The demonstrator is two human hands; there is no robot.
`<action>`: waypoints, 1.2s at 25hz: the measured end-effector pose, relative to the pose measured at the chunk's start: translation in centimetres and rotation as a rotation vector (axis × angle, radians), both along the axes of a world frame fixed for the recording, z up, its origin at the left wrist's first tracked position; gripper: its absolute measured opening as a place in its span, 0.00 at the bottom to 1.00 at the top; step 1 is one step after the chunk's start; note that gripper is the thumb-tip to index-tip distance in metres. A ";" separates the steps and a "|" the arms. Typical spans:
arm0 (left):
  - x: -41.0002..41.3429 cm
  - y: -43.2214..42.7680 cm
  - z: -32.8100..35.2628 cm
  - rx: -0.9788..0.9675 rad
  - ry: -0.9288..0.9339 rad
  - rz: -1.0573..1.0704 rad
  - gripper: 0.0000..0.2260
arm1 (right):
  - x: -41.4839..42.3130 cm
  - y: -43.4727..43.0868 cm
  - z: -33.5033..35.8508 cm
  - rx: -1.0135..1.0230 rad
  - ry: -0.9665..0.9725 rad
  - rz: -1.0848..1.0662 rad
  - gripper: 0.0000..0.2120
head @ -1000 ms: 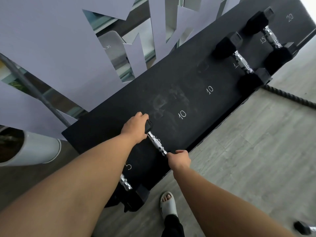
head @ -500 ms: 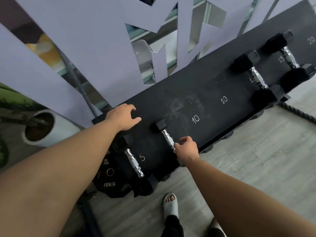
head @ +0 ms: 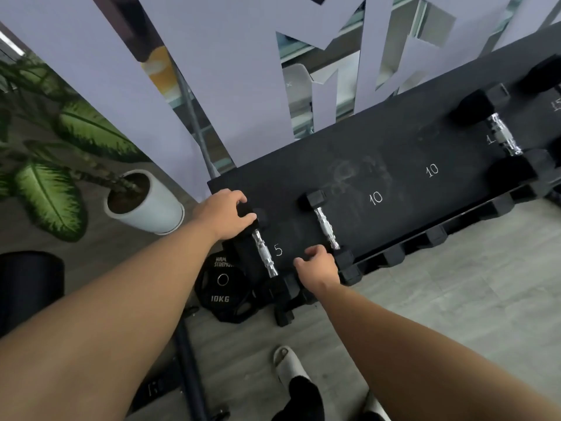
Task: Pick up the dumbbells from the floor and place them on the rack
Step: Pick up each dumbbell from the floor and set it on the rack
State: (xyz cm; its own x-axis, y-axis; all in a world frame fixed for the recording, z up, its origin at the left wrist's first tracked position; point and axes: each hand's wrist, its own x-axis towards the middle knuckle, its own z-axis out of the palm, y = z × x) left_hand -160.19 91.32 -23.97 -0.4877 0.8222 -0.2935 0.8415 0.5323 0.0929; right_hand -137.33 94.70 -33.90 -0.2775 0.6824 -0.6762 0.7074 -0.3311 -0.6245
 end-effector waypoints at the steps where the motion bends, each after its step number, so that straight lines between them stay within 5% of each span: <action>1: 0.1 -0.3 -0.3 0.000 0.003 -0.006 0.24 | 0.3 -0.8 -0.3 -0.015 -0.008 -0.003 0.20; 19: -4.8 1.2 -10.8 -0.054 -0.151 -0.220 0.38 | -7.5 -8.1 -6.2 -0.181 -0.165 -0.497 0.41; 30: -5.7 2.4 -13.5 -0.113 -0.194 -0.254 0.42 | -8.0 -8.1 -7.2 -0.219 -0.123 -0.557 0.38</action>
